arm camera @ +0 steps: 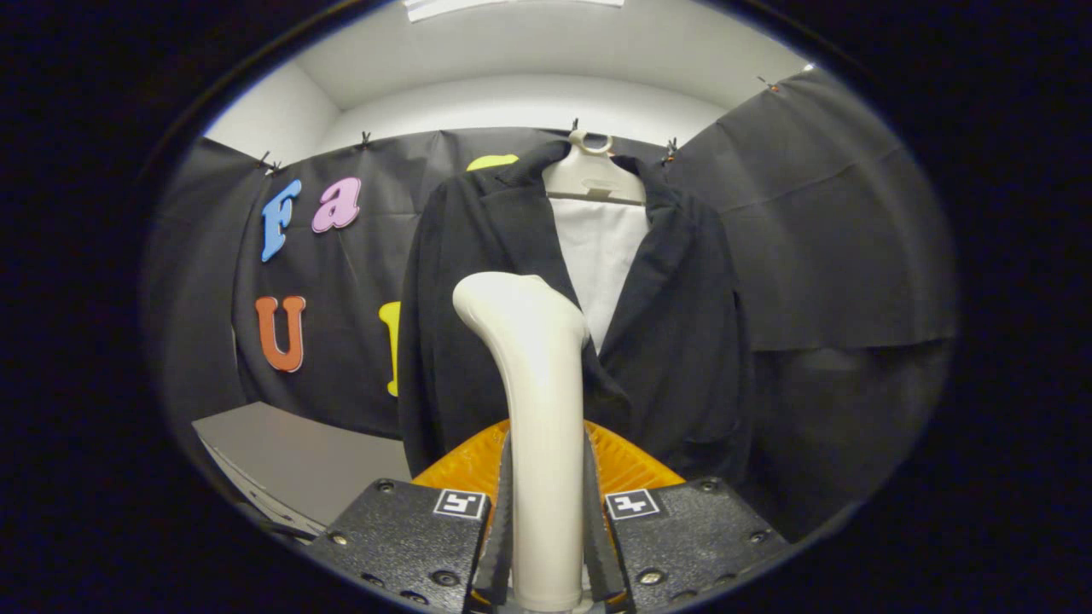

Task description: Iron the clothes twice with a garment steamer, once on the left side and once on the right side.

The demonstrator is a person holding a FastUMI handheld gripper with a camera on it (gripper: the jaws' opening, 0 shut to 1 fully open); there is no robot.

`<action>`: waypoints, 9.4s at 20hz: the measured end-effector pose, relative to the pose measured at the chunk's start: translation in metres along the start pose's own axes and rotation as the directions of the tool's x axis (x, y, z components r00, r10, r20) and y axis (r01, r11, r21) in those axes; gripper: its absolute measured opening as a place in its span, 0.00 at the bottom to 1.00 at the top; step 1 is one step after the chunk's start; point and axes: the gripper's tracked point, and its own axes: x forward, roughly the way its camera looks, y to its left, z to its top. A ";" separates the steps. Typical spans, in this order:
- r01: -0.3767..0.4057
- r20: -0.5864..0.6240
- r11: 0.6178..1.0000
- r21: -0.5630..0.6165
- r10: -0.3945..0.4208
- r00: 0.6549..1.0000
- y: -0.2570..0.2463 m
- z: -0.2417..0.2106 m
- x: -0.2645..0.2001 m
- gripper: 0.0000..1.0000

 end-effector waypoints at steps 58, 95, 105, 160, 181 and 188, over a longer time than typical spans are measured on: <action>0.120 -0.473 0.985 -0.122 -0.164 0.866 -0.036 -0.248 -0.024 0.38; 0.157 0.289 0.986 0.049 -0.164 0.943 -0.153 0.178 0.090 0.38; 0.164 0.214 0.986 0.012 -0.162 0.963 -0.158 0.130 0.092 0.38; 0.169 -0.299 0.976 -0.138 -0.204 0.932 -0.144 -0.154 0.010 0.38; 0.323 -0.312 0.942 -0.089 -0.335 0.889 -0.091 -0.149 -0.077 0.38; 0.355 -0.147 0.935 -0.019 -0.354 0.924 -0.052 -0.065 -0.169 0.38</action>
